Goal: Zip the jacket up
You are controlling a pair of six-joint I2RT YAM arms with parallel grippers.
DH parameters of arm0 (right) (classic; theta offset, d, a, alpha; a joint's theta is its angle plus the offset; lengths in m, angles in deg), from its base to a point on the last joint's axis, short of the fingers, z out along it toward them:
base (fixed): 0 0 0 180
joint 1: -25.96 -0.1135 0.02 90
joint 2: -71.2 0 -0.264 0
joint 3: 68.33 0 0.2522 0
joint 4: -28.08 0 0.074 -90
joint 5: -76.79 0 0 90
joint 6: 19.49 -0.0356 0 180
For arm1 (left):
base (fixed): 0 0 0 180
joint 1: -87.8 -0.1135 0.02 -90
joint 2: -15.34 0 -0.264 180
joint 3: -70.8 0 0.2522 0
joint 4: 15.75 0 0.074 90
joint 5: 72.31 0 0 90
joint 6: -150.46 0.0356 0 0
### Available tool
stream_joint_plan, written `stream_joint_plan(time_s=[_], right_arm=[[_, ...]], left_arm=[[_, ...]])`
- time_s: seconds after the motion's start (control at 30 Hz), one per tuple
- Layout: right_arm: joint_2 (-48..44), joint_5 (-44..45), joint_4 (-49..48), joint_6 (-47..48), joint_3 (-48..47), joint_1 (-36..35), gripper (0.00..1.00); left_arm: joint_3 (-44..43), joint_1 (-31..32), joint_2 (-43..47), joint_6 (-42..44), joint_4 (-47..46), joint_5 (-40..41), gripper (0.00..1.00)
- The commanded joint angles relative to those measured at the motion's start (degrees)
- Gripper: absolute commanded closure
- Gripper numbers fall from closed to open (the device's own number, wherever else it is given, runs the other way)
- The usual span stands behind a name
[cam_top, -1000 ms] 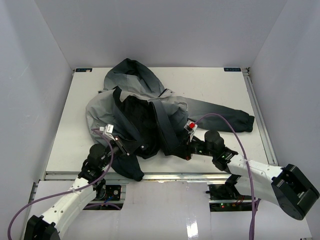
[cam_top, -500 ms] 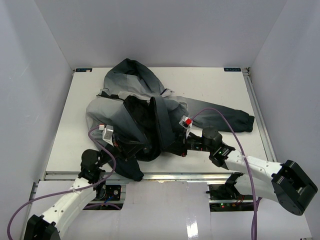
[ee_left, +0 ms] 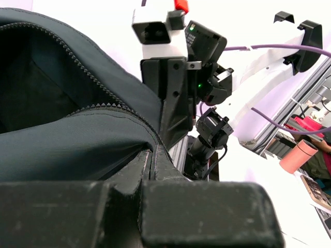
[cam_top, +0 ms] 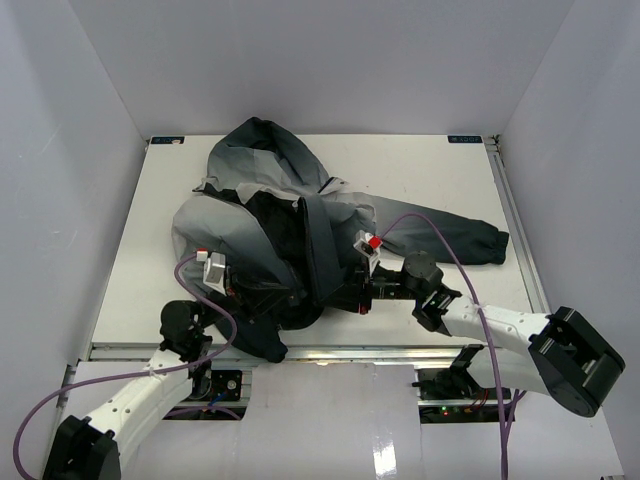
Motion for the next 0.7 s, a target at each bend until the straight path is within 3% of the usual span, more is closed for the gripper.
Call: stream_joint_plan(time_s=[0.0,0.67], right_arm=[[-0.5,-3.5,-8.8,-1.0,-2.7,-1.5,0.92],[1.5,-2.3,-14.7,-3.6,-3.8,-3.4,0.92]], left_arm=[[8.5,0.0,-0.8,0.1,-7.3,-2.1,1.0],[10.8,0.0,-0.9,-2.2,-12.4,-0.5,1.0]])
